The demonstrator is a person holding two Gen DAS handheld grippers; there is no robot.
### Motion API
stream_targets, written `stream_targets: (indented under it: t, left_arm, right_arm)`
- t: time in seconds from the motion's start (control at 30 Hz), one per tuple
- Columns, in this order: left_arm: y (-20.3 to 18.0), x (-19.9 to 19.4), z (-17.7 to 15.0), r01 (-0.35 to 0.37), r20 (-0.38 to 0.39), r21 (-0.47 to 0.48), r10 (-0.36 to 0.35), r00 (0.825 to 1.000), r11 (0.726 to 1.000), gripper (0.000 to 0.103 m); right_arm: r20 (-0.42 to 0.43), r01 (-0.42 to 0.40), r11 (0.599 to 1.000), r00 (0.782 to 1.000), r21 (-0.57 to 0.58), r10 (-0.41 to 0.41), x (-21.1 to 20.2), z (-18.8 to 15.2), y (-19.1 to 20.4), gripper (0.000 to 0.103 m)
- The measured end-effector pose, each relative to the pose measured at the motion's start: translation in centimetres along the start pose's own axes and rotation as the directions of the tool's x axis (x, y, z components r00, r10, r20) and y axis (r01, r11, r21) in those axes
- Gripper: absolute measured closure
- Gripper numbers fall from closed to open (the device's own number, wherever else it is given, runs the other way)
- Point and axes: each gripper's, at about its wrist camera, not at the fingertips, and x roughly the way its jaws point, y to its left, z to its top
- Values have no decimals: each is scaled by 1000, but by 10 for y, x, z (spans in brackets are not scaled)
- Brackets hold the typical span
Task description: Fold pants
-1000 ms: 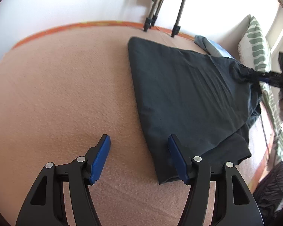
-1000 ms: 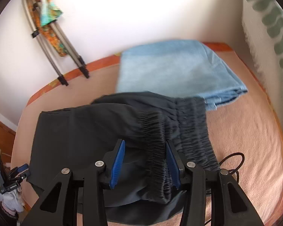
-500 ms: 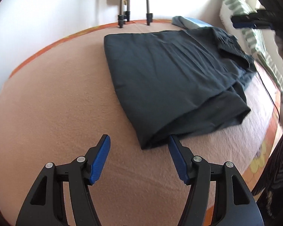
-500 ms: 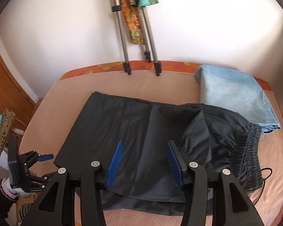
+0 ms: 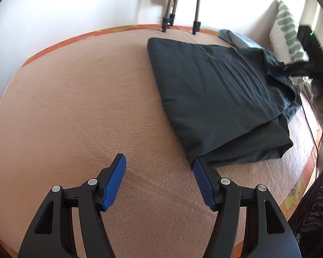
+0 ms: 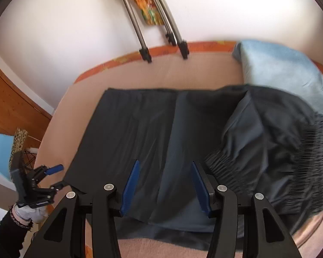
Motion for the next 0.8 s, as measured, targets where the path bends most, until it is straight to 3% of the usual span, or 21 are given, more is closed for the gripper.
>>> stream_targets:
  t: [0.13, 0.3, 0.4, 0.47, 0.53, 0.67, 0.8]
  left_arm:
    - [2, -5, 2, 1, 9, -3, -1, 1000, 1000, 40]
    - [-2, -9, 4, 2, 10, 35, -2, 1000, 999, 40]
    - [-3, -8, -1, -29, -9, 71, 30, 1000, 997, 40]
    - [1, -8, -4, -39, -18, 63, 40, 999, 997, 40]
    - [5, -11, -8, -40, -14, 40, 40, 999, 998, 40]
    - [10, -18, -12, -27, 0, 9, 27, 1000, 1000, 40]
    - [10, -20, -8, 69, 17, -51, -68, 998, 996, 40]
  right_arm:
    - [-7, 171, 984, 985, -39, -172, 19, 2, -8, 57]
    - [81, 266, 956, 957, 127, -277, -36, 1, -67, 59]
    - [104, 341, 917, 924, 206, -367, -64, 2, -96, 49]
    - [109, 304, 916, 934, 261, -341, -77, 3, -109, 49]
    - [131, 279, 929, 940, 243, -316, -86, 7, -103, 49]
    - [156, 157, 976, 971, 152, -181, -85, 9, -63, 49]
    - [117, 71, 997, 991, 13, -72, -61, 17, -7, 49]
